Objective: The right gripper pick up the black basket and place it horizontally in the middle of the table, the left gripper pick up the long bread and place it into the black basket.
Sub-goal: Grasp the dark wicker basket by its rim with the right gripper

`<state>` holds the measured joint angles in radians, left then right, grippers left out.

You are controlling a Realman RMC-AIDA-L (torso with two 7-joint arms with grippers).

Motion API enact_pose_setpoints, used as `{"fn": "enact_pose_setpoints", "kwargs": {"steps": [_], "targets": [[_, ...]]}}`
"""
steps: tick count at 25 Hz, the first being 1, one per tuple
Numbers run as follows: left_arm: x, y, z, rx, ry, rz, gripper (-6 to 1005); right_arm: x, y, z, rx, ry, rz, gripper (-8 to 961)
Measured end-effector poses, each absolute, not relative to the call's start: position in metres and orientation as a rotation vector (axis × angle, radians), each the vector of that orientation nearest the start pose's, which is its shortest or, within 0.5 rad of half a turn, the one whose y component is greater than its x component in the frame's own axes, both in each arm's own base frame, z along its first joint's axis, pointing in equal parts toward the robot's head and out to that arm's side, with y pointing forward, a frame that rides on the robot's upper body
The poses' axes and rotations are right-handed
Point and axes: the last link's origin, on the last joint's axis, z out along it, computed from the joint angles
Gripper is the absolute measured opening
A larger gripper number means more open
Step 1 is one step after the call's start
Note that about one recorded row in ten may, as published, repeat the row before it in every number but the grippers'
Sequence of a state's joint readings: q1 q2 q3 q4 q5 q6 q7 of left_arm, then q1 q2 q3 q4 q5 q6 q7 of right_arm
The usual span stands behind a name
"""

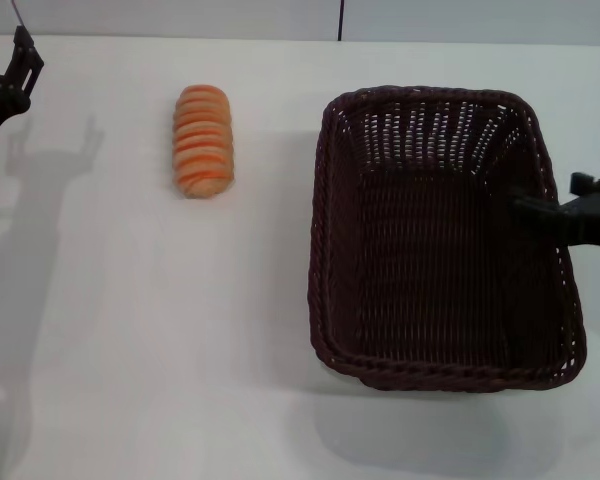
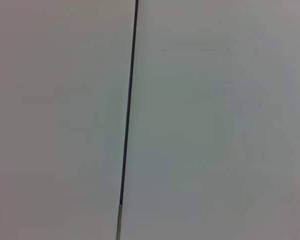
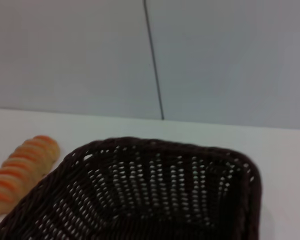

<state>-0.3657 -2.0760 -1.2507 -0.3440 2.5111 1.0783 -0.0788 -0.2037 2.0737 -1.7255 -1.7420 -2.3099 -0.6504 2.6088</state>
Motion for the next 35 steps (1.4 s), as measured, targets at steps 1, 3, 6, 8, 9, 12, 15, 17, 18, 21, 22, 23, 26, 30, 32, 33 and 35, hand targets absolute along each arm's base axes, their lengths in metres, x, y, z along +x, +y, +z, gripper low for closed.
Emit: {"fn": "enact_pose_setpoints", "kwargs": {"steps": [1,3,6,8,9,12,15,17,18,21,22,23,26,30,32,33,35], "targets": [[-0.327,0.344,0.016,-1.402,-0.560,-0.726,849,0.233,0.275,0.015,-2.049,1.002,0.319,824],[-0.326,0.344,0.016,-1.402,-0.560,-0.729,849,0.237,0.275,0.014,-2.047,1.016,0.310,824],[-0.327,0.343,0.016,-1.401,-0.561,-0.728,849,0.240,0.276,0.012,-2.045,1.032,0.303,824],[-0.327,0.343,0.016,-1.402,-0.561,-0.727,849,0.243,0.278,0.010,-2.047,1.042,0.296,824],[-0.327,0.343,0.016,-1.405,-0.561,-0.729,849,0.245,0.281,0.008,-2.053,1.050,0.288,825],[-0.327,0.343,0.015,-1.406,-0.565,-0.732,849,0.247,0.286,0.005,-2.060,1.058,0.280,825],[-0.327,0.343,0.015,-1.406,-0.566,-0.734,849,0.249,0.291,0.002,-2.065,1.063,0.274,826],[-0.326,0.343,0.015,-1.406,-0.566,-0.735,849,0.248,0.293,0.002,-2.071,1.056,0.272,826],[-0.326,0.343,0.015,-1.406,-0.567,-0.735,849,0.247,0.294,0.001,-2.078,1.044,0.266,810],[-0.327,0.343,0.015,-1.405,-0.567,-0.735,849,0.248,0.296,0.000,-2.095,1.010,0.242,763],[-0.326,0.343,0.015,-1.405,-0.567,-0.736,849,0.248,0.298,-0.001,-2.098,1.001,0.237,747],[-0.326,0.343,0.015,-1.406,-0.566,-0.737,849,0.248,0.299,-0.001,-2.100,0.997,0.235,731],[-0.325,0.344,0.015,-1.406,-0.565,-0.739,849,0.247,0.304,-0.003,-2.108,0.989,0.233,664],[-0.325,0.345,0.015,-1.407,-0.563,-0.741,849,0.244,0.306,-0.005,-2.128,0.956,0.227,575],[-0.324,0.345,0.015,-1.407,-0.563,-0.741,849,0.240,0.305,-0.004,-2.141,0.927,0.226,542],[-0.324,0.345,0.015,-1.407,-0.563,-0.741,849,0.238,0.304,-0.003,-2.150,0.914,0.224,531],[-0.324,0.345,0.015,-1.407,-0.564,-0.742,849,0.232,0.303,-0.001,-2.161,0.891,0.229,509]]}}
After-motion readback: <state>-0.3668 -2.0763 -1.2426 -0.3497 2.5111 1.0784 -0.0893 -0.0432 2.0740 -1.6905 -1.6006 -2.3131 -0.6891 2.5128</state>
